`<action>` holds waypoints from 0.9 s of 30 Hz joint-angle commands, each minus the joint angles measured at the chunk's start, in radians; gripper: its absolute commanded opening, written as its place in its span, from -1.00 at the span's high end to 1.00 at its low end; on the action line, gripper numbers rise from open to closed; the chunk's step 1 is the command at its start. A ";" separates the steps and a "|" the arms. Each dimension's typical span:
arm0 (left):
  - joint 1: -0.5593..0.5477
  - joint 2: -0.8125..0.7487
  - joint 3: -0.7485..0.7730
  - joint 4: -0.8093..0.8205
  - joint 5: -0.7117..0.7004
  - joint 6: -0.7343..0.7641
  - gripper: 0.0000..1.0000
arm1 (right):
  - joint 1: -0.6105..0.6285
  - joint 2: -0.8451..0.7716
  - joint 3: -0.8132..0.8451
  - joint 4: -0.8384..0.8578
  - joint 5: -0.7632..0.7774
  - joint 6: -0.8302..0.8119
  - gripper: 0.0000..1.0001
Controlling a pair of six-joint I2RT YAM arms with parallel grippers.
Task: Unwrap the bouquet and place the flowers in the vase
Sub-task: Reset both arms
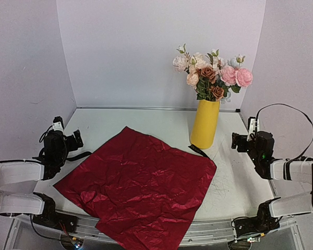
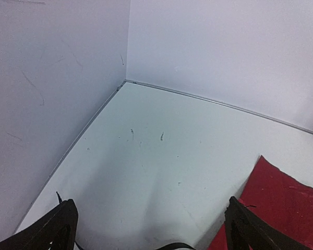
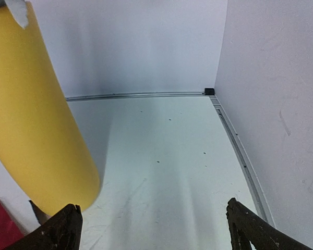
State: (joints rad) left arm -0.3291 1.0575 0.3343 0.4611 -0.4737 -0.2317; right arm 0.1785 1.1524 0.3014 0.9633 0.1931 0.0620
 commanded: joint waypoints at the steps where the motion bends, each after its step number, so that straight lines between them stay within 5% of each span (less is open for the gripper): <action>1: 0.077 0.068 -0.056 0.212 0.051 0.040 -0.99 | -0.049 0.065 -0.024 0.229 0.044 -0.113 -0.94; 12: 0.147 0.288 -0.116 0.527 0.065 0.145 -0.99 | -0.064 0.387 -0.100 0.683 -0.021 -0.150 -0.82; 27: 0.182 0.596 -0.060 0.767 0.202 0.213 -0.99 | -0.076 0.369 -0.042 0.526 0.085 -0.081 -0.97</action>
State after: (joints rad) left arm -0.1620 1.6208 0.2368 1.1295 -0.3213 -0.0434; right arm 0.1070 1.5352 0.2356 1.3132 0.2492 -0.0337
